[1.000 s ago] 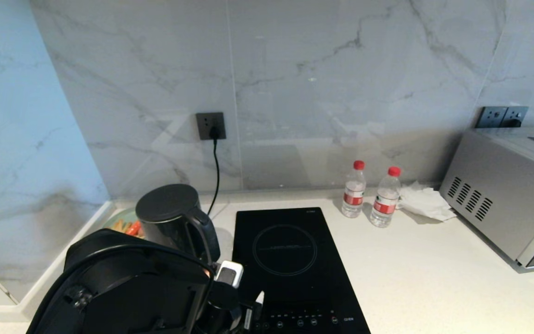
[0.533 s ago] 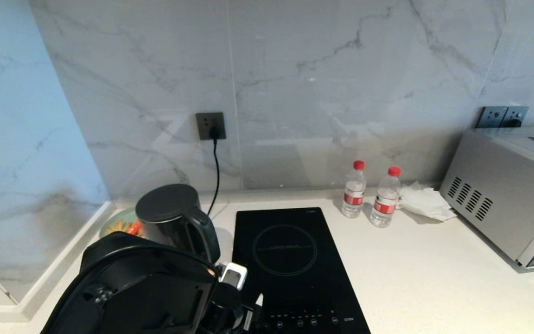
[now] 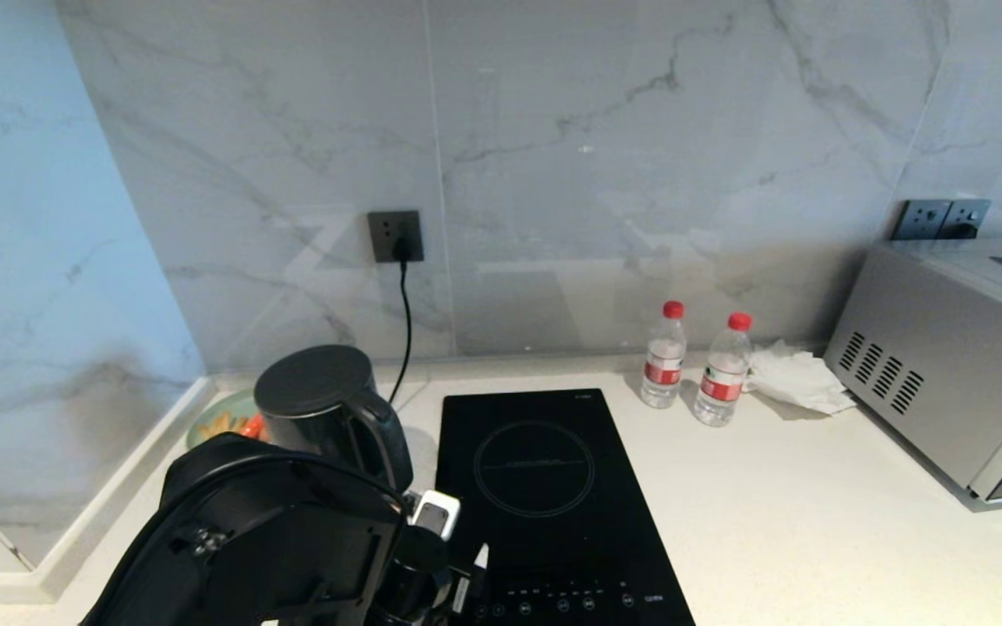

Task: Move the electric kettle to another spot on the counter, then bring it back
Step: Finish boiling water

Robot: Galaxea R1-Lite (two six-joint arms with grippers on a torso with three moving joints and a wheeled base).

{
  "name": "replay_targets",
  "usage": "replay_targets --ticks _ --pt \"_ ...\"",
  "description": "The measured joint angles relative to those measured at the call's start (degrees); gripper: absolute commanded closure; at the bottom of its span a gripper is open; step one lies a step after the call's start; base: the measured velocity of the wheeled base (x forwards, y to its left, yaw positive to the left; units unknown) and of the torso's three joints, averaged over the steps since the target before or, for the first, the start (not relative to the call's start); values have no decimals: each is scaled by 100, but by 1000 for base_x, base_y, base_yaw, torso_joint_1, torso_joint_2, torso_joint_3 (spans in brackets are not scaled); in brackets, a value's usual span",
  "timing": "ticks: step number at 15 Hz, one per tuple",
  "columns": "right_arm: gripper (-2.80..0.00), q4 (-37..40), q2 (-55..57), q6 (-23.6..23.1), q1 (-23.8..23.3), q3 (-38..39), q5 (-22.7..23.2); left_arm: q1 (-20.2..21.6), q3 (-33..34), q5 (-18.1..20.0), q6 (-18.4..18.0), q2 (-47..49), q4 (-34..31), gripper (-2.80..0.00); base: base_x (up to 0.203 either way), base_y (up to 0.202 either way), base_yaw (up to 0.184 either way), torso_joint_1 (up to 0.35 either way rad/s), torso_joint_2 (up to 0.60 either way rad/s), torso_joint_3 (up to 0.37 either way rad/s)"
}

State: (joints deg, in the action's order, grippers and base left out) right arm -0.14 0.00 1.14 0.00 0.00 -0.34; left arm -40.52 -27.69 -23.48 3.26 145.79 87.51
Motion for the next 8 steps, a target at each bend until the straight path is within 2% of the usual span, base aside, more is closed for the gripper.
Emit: replay_targets --ticks 8 --pt "0 1 0 1 0 0 -2 168 263 11 -87 -34 -3 -280 0 0 0 0 0 0"
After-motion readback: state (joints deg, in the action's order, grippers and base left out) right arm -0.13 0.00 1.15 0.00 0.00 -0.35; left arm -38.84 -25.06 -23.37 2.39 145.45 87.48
